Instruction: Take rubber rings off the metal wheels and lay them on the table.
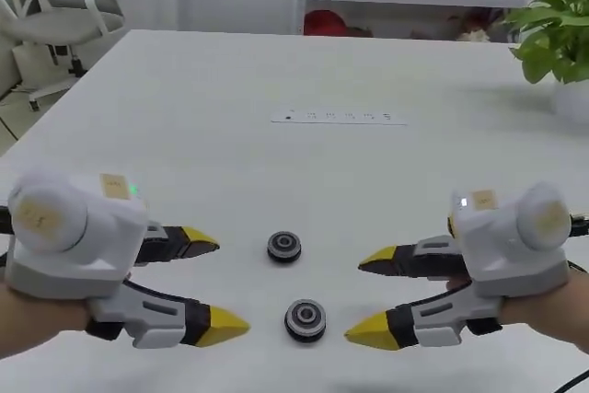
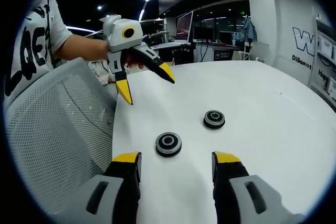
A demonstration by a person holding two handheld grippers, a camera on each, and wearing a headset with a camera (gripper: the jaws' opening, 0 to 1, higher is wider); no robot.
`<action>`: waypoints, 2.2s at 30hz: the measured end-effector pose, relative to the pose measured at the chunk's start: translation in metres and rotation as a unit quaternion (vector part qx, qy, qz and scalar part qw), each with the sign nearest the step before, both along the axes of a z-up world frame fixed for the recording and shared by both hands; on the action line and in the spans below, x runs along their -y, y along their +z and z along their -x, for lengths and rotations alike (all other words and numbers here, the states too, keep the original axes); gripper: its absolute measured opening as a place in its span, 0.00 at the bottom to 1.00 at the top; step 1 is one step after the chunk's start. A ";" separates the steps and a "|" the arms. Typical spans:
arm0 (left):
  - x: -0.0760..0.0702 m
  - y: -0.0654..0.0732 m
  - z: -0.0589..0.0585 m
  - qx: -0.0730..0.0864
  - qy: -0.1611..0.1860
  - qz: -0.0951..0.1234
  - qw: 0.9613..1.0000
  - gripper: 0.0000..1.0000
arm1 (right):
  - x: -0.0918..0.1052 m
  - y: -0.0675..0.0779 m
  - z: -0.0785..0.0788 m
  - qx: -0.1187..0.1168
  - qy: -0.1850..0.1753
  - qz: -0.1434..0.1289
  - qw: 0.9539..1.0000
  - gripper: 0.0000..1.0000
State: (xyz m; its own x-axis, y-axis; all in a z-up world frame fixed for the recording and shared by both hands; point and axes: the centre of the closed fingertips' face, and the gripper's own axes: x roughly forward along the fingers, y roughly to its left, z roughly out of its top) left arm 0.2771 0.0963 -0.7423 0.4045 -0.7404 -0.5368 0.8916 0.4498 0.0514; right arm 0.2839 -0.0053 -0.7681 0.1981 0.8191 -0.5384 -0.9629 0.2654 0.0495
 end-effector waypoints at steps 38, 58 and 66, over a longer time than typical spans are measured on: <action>0.045 -0.029 -0.002 -0.034 -0.070 -0.012 0.997 0.43 | -0.018 -0.021 0.003 -0.025 0.036 0.020 0.999 0.41; 0.072 -0.044 0.002 -0.052 -0.095 -0.028 0.994 0.31 | -0.017 -0.026 0.004 -0.031 0.033 0.020 0.999 0.39; 0.078 -0.045 -0.004 -0.058 -0.079 -0.016 0.995 0.24 | -0.017 -0.027 0.006 -0.033 0.035 0.019 0.999 0.39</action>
State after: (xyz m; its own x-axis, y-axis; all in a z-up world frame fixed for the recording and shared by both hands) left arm 0.2809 0.0184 -0.7869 0.2188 -0.7718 -0.5970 0.9518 0.3036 -0.0436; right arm 0.2781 0.0114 -0.7955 0.1031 0.8090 -0.5787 -0.9742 0.1995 0.1052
